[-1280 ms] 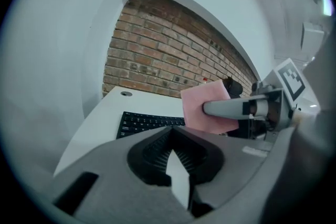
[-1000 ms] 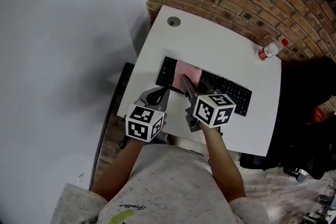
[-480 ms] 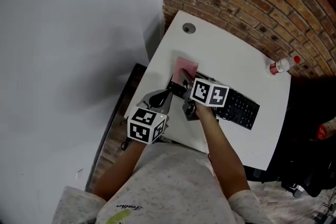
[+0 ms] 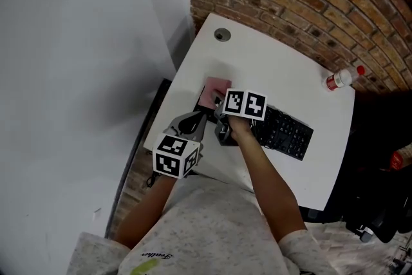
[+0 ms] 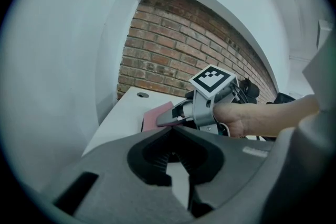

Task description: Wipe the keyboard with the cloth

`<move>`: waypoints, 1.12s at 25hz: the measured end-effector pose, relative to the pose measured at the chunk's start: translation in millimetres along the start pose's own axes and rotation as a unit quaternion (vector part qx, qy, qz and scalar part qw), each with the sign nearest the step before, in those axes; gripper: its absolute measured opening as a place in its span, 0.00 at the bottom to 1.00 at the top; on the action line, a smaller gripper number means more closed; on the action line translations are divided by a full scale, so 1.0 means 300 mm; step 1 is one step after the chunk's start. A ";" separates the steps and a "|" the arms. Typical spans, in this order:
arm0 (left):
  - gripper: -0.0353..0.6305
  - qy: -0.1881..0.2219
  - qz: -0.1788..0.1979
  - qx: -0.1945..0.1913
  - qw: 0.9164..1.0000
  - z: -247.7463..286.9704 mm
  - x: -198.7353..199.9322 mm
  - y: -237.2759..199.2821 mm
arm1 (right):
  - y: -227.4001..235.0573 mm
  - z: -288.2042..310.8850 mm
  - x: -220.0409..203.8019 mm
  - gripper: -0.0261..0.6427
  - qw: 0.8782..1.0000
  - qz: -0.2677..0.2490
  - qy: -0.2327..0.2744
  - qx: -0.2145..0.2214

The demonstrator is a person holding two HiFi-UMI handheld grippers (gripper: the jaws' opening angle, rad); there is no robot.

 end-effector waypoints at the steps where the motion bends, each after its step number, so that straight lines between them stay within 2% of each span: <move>1: 0.04 -0.001 0.000 0.000 1.000 0.009 0.003 0.007 | 0.006 -0.007 0.004 0.07 1.000 0.001 -0.006 -0.006; 5: 0.04 -0.001 -0.001 0.002 1.000 0.038 0.012 0.021 | 0.029 -0.049 0.016 0.07 0.999 -0.005 -0.028 -0.034; 11: 0.04 -0.001 0.000 -0.005 1.000 0.082 0.014 0.054 | 0.111 -0.123 0.018 0.06 0.998 0.007 -0.037 -0.056; 28: 0.04 -0.010 0.028 -0.051 0.998 0.206 0.012 0.229 | 0.336 -0.422 -0.015 0.07 0.997 0.033 0.009 -0.074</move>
Point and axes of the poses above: the fingertips, and each gripper's own axes: z forward along the fingers, y to its right, x out of its top, the point moved 9 cm from there along -z, backward along the fingers, and after that the axes turned 1 degree about z, right-handed, at the moved point
